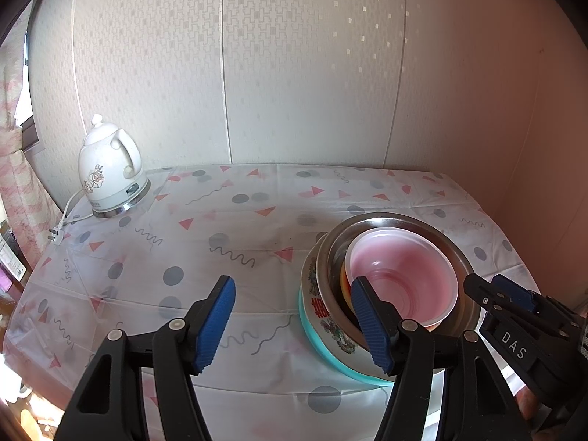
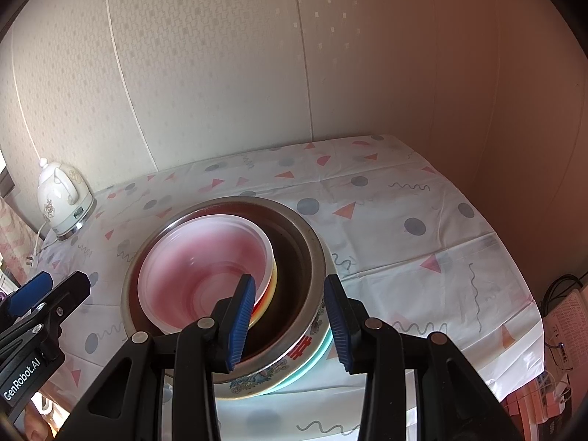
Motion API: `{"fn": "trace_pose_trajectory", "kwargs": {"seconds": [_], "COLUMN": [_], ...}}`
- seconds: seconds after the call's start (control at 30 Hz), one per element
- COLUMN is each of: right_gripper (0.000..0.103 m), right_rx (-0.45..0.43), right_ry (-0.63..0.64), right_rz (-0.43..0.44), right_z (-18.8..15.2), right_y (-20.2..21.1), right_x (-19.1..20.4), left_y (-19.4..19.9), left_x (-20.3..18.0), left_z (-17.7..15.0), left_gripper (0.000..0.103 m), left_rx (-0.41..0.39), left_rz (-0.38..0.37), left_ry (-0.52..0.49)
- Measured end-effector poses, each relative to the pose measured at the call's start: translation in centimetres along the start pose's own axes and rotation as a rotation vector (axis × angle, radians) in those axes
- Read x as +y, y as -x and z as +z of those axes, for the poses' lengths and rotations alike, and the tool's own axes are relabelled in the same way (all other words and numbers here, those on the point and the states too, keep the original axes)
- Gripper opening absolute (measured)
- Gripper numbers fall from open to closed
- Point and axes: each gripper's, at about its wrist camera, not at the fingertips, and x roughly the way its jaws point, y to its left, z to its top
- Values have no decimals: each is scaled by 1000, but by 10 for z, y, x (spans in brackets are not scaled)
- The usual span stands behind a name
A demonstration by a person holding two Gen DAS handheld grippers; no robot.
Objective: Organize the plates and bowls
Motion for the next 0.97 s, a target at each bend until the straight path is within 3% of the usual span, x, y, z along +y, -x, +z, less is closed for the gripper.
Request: {"fn": "trace_pose_trajectory", "kwargs": {"seconds": [0.67, 0.83, 0.97], "right_gripper": [39, 39, 39], "right_rx": [14, 28, 16], "right_ry": [-1, -7, -16], "right_rz": [1, 1, 7], "right_z": [-2, -2, 4], "right_y": [-5, -11, -10], "right_x": [-1, -5, -13], "left_y": [-6, -6, -11], "left_x": [-2, 5, 15], "left_z": [1, 4, 10], "left_gripper": [66, 60, 61], "left_rx": [14, -6, -4], "left_rz": [-20, -75, -74], "left_ry": [-5, 36, 75]}}
